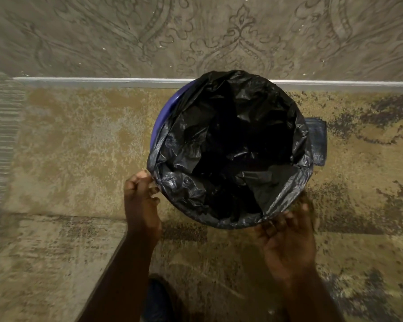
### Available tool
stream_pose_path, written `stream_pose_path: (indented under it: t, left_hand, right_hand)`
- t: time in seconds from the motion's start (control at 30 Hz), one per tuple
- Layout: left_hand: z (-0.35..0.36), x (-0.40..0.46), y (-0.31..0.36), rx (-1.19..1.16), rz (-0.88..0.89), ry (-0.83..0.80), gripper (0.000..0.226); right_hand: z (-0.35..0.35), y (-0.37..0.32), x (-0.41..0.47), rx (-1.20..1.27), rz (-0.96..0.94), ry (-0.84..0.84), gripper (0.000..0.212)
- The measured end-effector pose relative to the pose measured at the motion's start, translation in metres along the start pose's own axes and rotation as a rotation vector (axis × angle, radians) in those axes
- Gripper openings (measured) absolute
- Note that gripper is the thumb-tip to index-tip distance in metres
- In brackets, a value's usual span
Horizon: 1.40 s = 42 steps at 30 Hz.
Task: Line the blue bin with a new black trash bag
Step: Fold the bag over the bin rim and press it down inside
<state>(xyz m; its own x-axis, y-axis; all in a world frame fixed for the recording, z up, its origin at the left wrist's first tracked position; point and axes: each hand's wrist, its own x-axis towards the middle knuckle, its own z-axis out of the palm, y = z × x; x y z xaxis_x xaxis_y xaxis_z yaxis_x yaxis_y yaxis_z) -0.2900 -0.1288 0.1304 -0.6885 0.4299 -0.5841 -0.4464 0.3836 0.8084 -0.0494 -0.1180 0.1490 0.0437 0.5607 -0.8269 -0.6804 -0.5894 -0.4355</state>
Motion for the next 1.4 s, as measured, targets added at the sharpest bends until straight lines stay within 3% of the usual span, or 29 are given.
stream_pose_path:
  t: [0.1,0.2,0.33,0.47,0.57,0.67,0.73,0.8,0.93,1.03,1.1,1.17,1.27,1.33,1.4]
  left_hand:
    - [-0.003,0.001,0.012,0.022,0.274,-0.024,0.025]
    - [0.005,0.007,0.025,0.323,0.597,-0.141,0.044]
    - [0.015,0.024,0.031,0.643,0.864,-0.026,0.015]
    - [0.011,0.040,0.035,0.562,0.747,-0.047,0.009]
    - [0.007,0.054,0.046,0.195,0.435,-0.158,0.012]
    - [0.009,0.072,0.053,-0.041,-0.018,-0.326,0.030]
    - [0.014,0.079,0.052,-0.108,-0.267,-0.386,0.038]
    - [0.020,0.078,0.046,-0.036,-0.350,-0.442,0.034]
    - [0.027,0.072,0.040,0.115,-0.240,-0.488,0.024]
    - [0.031,0.074,0.049,0.212,0.021,-0.309,0.012]
    - [0.034,0.077,0.059,0.278,0.262,-0.208,0.020]
    - [0.043,0.079,0.073,0.322,0.425,-0.265,0.032]
    - [0.070,0.088,0.091,0.488,0.469,-0.353,0.035]
    - [0.086,0.097,0.096,0.621,0.515,-0.422,0.032]
    - [0.095,0.104,0.096,0.612,0.515,-0.448,0.021]
  right_hand:
    - [0.008,-0.016,-0.002,-0.146,-0.044,-0.034,0.038]
    - [0.020,-0.022,0.005,-0.249,-0.046,-0.044,0.023]
    - [0.022,-0.020,0.012,-0.128,-0.038,-0.043,0.034]
    - [0.019,-0.021,0.011,-0.078,-0.013,-0.133,0.033]
    - [0.018,-0.026,0.015,-0.073,0.014,-0.190,0.036]
    - [0.019,-0.032,0.017,-0.053,0.047,-0.206,0.037]
    - [0.019,-0.034,0.019,-0.050,0.052,-0.200,0.041]
    - [0.019,-0.036,0.021,-0.075,0.036,-0.184,0.042]
    - [0.021,-0.037,0.026,-0.128,-0.033,-0.156,0.046]
    - [0.021,-0.036,0.027,-0.160,-0.060,-0.167,0.047]
    - [0.021,-0.034,0.027,-0.167,-0.063,-0.176,0.046]
    - [0.021,-0.035,0.027,-0.168,-0.063,-0.174,0.046]
    - [0.021,-0.036,0.028,-0.155,-0.052,-0.177,0.043]
    - [0.022,-0.038,0.028,-0.132,-0.047,-0.183,0.041]
    - [0.024,-0.039,0.029,-0.117,-0.042,-0.179,0.041]
